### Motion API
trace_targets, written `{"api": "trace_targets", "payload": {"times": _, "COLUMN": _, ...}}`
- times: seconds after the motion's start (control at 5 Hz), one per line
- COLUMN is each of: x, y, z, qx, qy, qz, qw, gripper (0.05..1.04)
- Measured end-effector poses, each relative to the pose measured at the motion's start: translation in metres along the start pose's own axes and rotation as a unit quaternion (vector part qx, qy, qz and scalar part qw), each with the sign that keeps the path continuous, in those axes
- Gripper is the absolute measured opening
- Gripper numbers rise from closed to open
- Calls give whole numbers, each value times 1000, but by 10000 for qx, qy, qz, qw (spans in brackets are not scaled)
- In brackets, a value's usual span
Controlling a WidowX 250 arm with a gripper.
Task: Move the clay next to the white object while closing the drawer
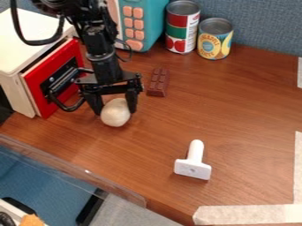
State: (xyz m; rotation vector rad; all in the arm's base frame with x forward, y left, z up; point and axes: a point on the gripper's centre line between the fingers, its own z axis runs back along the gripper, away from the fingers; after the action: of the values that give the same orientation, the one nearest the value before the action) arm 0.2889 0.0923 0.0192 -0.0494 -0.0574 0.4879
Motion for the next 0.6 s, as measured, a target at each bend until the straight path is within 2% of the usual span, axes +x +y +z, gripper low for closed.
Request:
{"api": "trace_targets", "payload": {"times": 0.2, "x": 3, "y": 11, "z": -4, "qx": 141, "qy": 12, "qz": 12, "qw": 9999, "gripper": 999}}
{"api": "trace_targets", "payload": {"times": 0.4, "x": 5, "y": 19, "z": -5, "qx": 164, "qy": 20, "qz": 96, "qw": 9998, "gripper": 999}}
{"api": "trace_targets", "payload": {"times": 0.6, "x": 4, "y": 16, "z": -5, "qx": 63, "qy": 66, "qz": 114, "qw": 9999, "gripper": 999}}
